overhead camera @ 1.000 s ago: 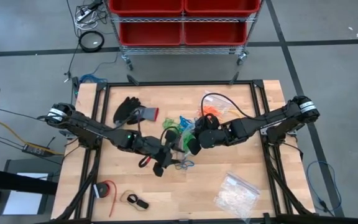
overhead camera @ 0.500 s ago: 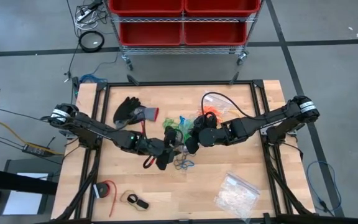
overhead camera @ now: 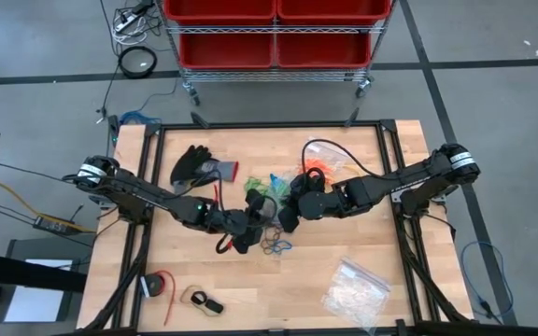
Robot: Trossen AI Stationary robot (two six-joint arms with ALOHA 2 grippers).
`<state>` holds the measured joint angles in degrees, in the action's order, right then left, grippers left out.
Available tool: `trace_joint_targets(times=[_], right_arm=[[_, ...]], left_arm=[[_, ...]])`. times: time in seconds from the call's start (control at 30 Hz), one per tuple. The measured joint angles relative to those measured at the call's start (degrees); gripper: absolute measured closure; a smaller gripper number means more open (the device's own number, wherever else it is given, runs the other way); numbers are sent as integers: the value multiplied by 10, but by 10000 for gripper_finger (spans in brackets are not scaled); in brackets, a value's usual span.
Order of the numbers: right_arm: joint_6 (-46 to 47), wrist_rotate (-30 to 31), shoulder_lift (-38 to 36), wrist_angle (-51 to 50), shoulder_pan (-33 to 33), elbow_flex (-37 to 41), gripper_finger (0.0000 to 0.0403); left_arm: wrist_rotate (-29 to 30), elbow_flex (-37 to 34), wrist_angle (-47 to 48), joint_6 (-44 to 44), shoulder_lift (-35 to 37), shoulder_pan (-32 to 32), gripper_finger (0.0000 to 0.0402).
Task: Sort rubber bands
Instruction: Put the green rubber band into the transparent zip bag
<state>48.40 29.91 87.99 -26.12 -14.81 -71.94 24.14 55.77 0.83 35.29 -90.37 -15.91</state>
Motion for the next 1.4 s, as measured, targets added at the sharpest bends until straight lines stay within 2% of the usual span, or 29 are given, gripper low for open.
trace_joint_targets(times=[0.17, 0.37, 0.5, 0.57, 0.73, 0.9, 1.07, 1.2, 1.33, 1.4], right_arm=[[-40, 4, 0, 1, -1, 0, 385], [-89, 3, 0, 4, -8, 0, 330], [-41, -55, 0, -7, -10, 0, 294], [-10, -62, 0, -33, -10, 0, 281], [31, -6, 0, -79, -16, 0, 255], [11, 20, 0, -79, -18, 0, 231], [-113, 47, 0, -58, -35, 0, 216], [-311, 18, 0, 31, -60, 0, 216], [-530, 6, 11, 96, -88, 0, 222], [-595, -8, 20, 116, -92, -1, 225]], left_arm=[[-1, 0, 20, -12, 0, -10, 398], [-3, 0, 25, -12, 4, -19, 400], [5, 0, 22, -13, 17, -26, 400], [10, 0, 22, -14, 25, -29, 400], [11, 0, 44, -33, 35, -33, 401], [12, 0, 85, -42, 35, -33, 401], [12, 0, 101, -42, 35, -33, 401], [-13, 0, 90, -32, 35, -31, 401], [-47, 0, 81, 16, 35, -29, 401], [-58, 0, 75, 34, 35, -29, 401]])
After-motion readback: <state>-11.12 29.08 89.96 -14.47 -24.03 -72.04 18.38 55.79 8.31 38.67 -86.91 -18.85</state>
